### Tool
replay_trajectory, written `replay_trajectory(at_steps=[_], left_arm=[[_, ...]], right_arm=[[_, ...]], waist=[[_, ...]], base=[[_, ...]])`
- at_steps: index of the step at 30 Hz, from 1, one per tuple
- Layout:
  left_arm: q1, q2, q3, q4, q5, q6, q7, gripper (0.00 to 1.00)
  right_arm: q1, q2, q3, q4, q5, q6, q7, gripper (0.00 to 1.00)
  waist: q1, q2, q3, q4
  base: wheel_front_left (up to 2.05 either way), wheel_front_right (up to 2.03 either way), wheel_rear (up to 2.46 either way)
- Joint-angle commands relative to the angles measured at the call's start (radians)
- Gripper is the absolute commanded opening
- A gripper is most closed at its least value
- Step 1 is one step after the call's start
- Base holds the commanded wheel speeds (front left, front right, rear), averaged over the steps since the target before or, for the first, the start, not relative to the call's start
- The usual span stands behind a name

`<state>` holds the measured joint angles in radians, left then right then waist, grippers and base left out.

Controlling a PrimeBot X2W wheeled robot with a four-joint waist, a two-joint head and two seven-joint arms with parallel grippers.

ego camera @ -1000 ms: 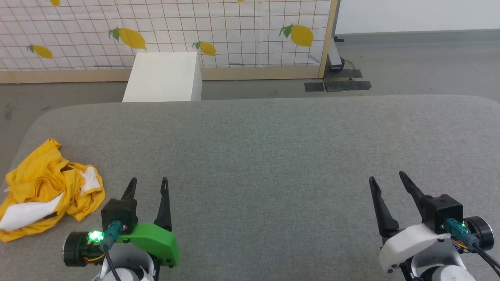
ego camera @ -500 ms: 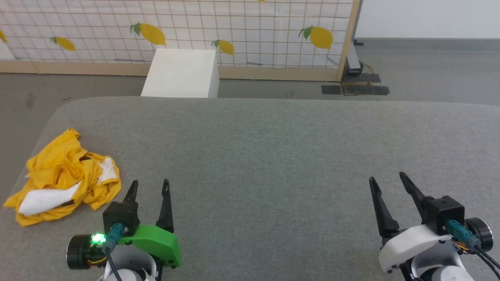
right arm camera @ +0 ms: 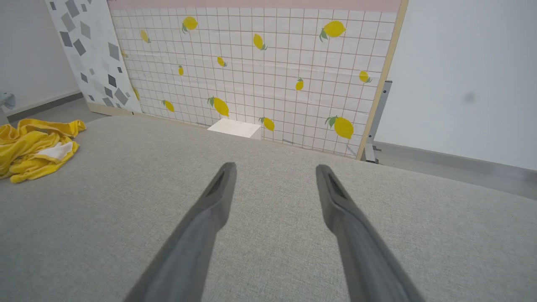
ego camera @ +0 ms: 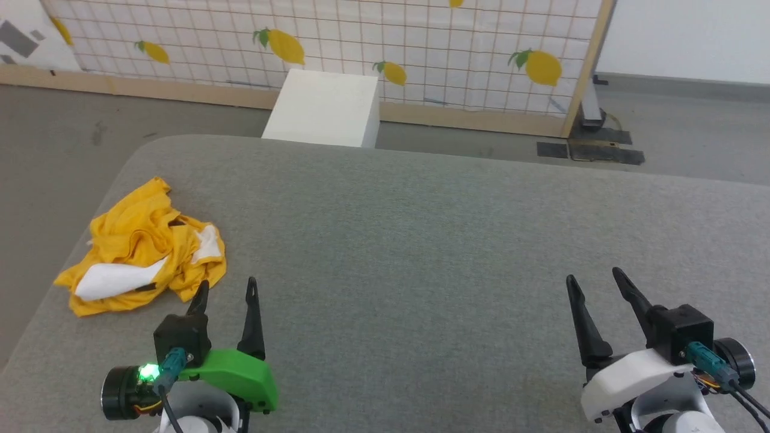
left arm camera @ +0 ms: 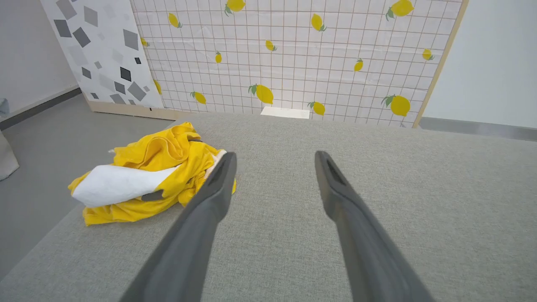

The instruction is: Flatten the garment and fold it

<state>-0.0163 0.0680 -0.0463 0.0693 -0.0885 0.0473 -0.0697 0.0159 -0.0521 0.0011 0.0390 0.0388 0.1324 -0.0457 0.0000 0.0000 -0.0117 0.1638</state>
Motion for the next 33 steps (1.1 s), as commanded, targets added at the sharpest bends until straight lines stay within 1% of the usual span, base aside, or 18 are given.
replay_trajectory(at_steps=[1,33], left_arm=[[-0.014,0.009,-0.004,0.006,-0.008,0.011,-0.012,1.0],[-0.018,0.025,-0.019,0.047,-0.087,0.078,-0.079,1.0]], right_arm=[[-0.007,0.001,0.003,0.005,0.012,-0.001,-0.011,1.0],[-0.02,0.001,0.01,0.023,0.05,-0.001,-0.046,1.0]], waist=[[0.0,0.0,0.0,0.019],[0.0,0.0,0.007,0.179]], base=[[0.0,0.0,0.0],[0.0,0.0,0.0]])
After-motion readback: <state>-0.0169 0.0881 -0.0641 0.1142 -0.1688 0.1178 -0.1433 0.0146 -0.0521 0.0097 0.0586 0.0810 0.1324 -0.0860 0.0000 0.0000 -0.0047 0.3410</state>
